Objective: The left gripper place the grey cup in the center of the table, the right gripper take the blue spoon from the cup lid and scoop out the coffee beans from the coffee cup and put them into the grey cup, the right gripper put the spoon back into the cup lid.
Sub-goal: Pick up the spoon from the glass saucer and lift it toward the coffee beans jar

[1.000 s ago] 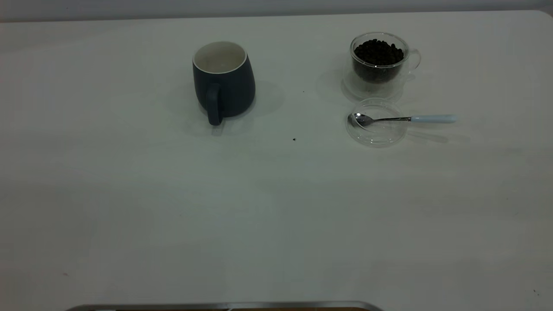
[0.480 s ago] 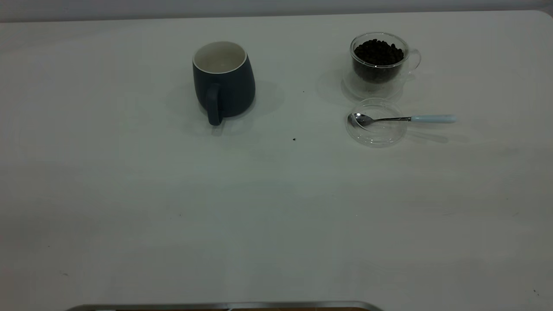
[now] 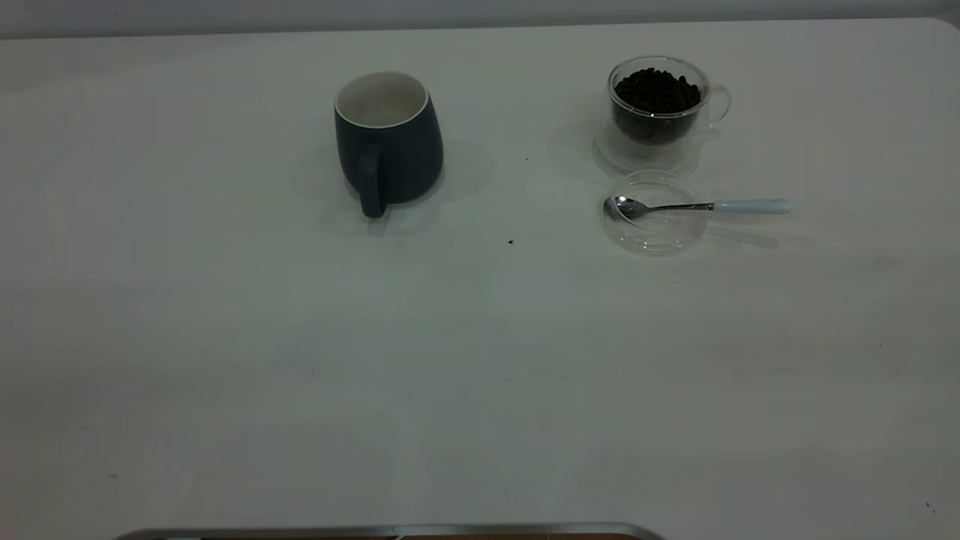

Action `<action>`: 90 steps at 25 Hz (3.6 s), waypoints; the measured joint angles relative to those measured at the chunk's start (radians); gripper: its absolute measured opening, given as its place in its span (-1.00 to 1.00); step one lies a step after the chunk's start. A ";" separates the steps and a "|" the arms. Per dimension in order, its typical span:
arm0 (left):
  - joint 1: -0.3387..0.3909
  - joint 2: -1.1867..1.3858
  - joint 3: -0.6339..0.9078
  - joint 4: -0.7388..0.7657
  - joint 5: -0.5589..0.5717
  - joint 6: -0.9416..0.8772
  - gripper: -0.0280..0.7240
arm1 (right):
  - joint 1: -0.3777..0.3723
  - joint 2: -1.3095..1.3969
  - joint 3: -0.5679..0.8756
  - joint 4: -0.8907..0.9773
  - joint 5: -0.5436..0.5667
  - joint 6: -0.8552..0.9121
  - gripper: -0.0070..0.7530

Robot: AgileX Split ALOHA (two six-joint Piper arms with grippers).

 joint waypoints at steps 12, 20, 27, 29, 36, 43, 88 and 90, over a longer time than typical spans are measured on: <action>0.000 0.000 0.001 0.000 0.000 0.000 0.31 | 0.000 0.000 0.000 0.007 0.000 0.000 0.57; 0.000 0.000 0.001 0.001 0.000 0.000 0.31 | 0.061 0.000 0.000 0.027 0.000 0.000 0.57; 0.000 0.000 0.001 0.001 0.000 -0.001 0.31 | 0.063 0.008 -0.003 0.078 -0.002 0.000 0.57; 0.000 0.000 0.001 0.001 -0.001 -0.001 0.31 | 0.064 0.048 -0.021 0.099 -0.002 0.000 0.58; 0.000 0.000 0.001 0.001 -0.002 -0.001 0.31 | 0.069 0.414 -0.087 0.224 -0.200 -0.013 0.67; 0.000 0.000 0.001 0.001 -0.002 -0.001 0.31 | 0.069 0.894 -0.107 0.585 -0.511 -0.451 0.67; 0.000 0.000 0.001 0.001 -0.003 -0.001 0.31 | -0.258 2.469 -0.709 1.205 -0.256 -1.213 0.58; 0.000 0.000 0.001 0.001 -0.003 -0.001 0.31 | -0.251 2.486 -0.713 1.207 -0.254 -1.213 0.58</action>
